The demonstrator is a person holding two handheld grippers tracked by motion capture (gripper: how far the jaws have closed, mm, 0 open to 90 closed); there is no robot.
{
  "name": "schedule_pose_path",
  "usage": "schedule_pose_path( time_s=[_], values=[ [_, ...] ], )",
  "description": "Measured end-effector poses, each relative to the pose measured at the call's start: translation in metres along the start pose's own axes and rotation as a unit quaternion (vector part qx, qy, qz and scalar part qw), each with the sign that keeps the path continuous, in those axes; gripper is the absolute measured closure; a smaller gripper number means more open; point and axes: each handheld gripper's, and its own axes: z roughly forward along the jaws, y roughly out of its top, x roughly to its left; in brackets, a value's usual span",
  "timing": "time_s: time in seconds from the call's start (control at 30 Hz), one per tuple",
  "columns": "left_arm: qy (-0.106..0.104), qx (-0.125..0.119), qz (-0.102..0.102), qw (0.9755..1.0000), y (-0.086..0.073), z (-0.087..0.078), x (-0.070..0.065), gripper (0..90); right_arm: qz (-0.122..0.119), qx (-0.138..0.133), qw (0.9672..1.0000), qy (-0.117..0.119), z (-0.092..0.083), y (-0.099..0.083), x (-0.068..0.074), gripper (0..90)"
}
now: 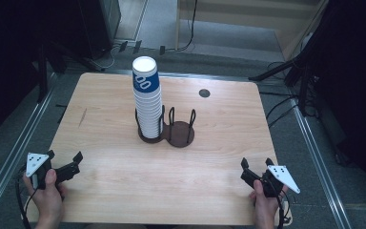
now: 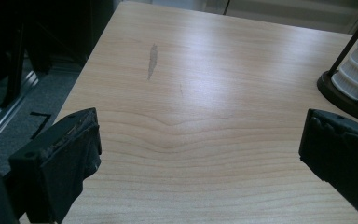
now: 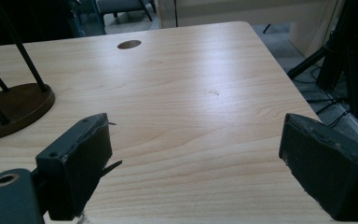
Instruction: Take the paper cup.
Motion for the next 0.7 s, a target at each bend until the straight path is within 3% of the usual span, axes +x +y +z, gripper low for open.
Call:
schedule_pose_path(
  time_s=[0.27,0.43,0.53,0.7],
  values=[
    [0.001,-0.002,0.030,0.9995,-0.001,0.003,-0.007,0.0,-0.003,-0.020,0.9998,0.003,-0.005,0.011,0.009,12.9],
    [-0.003,-0.010,0.049,0.9988,-0.003,0.002,-0.011,0.0,-0.021,-0.033,0.9992,0.010,-0.005,0.020,0.026,12.8],
    [-0.020,-0.023,0.059,0.9978,-0.003,-0.001,-0.012,0.0,-0.031,-0.035,0.9987,0.023,-0.003,0.027,0.041,12.8],
    [-0.016,-0.015,0.064,0.9977,-0.004,0.001,-0.015,0.0,-0.051,-0.030,0.9978,0.028,0.000,0.032,0.058,14.2]
  ],
)
